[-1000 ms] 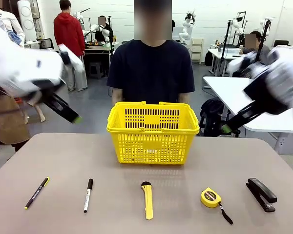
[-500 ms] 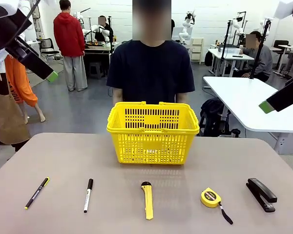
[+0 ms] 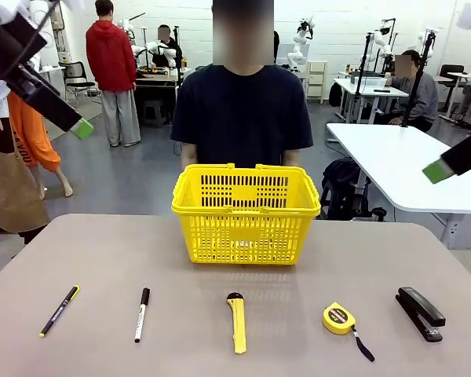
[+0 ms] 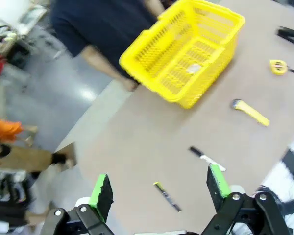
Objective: Place the items the person wants into the basket.
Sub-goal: Pick up the item the person points to and place it in the Market Basket.
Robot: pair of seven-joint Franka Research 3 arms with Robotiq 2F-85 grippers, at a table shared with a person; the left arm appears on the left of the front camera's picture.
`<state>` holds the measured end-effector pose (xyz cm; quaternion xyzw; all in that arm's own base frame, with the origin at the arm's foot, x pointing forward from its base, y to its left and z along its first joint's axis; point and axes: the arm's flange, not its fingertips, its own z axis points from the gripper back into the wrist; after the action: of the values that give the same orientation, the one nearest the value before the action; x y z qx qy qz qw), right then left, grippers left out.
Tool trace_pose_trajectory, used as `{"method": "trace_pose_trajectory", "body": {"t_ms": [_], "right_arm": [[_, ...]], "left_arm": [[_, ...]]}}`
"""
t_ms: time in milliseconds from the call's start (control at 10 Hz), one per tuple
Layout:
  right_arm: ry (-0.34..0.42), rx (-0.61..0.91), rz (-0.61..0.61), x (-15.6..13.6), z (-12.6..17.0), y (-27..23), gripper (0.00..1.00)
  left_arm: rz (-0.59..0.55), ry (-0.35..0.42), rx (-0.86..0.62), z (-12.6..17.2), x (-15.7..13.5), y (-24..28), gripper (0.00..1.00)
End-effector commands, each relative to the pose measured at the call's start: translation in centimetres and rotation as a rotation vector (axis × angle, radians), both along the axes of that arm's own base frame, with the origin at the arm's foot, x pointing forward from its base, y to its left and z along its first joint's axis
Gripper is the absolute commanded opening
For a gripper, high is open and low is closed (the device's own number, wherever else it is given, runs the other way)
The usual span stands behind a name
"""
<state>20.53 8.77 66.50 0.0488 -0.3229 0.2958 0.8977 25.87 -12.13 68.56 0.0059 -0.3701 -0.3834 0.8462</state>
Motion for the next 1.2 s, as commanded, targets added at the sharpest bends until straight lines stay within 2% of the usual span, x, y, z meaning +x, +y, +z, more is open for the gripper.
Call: {"method": "trace_pose_trajectory", "body": {"t_ms": [0,100,200,300,500,600,800,1000,1100], "right_arm": [[0.269,0.310,0.082,6.2,0.0,-10.0,1.00],[0.371,0.418,0.127,8.3,-1.3,-13.9,1.00],[0.384,0.530,0.159,9.5,-2.3,-17.7,1.00],[0.363,0.654,0.218,9.4,-2.6,-21.4,1.00],[0.272,0.792,0.187,8.0,-2.5,-26.4,1.00],[0.238,0.806,0.144,7.0,-2.2,-28.1,1.00],[0.185,0.753,-0.044,4.9,-1.2,-30.3,1.00],[0.073,0.688,-0.089,2.4,0.3,-31.3,1.00],[0.062,0.678,-0.092,1.7,0.7,-31.8,1.00]], "left_arm": [[-0.236,0.285,-0.237,0.8,2.9,9.0,1.00],[-0.268,0.356,-0.338,0.3,4.6,13.4,1.00],[-0.255,0.343,-0.464,0.1,5.3,17.9,1.00],[-0.235,0.299,-0.565,-0.3,4.8,21.9,1.00],[-0.142,0.199,-0.694,-0.1,3.9,29.3,1.00],[-0.101,0.163,-0.741,-0.7,2.8,31.9,1.00],[-0.036,0.161,-0.776,-1.8,1.0,35.2,1.00],[0.006,0.146,-0.780,-1.9,-0.6,37.2,1.00],[0.012,0.155,-0.776,-1.9,-1.2,37.6,1.00]]}}
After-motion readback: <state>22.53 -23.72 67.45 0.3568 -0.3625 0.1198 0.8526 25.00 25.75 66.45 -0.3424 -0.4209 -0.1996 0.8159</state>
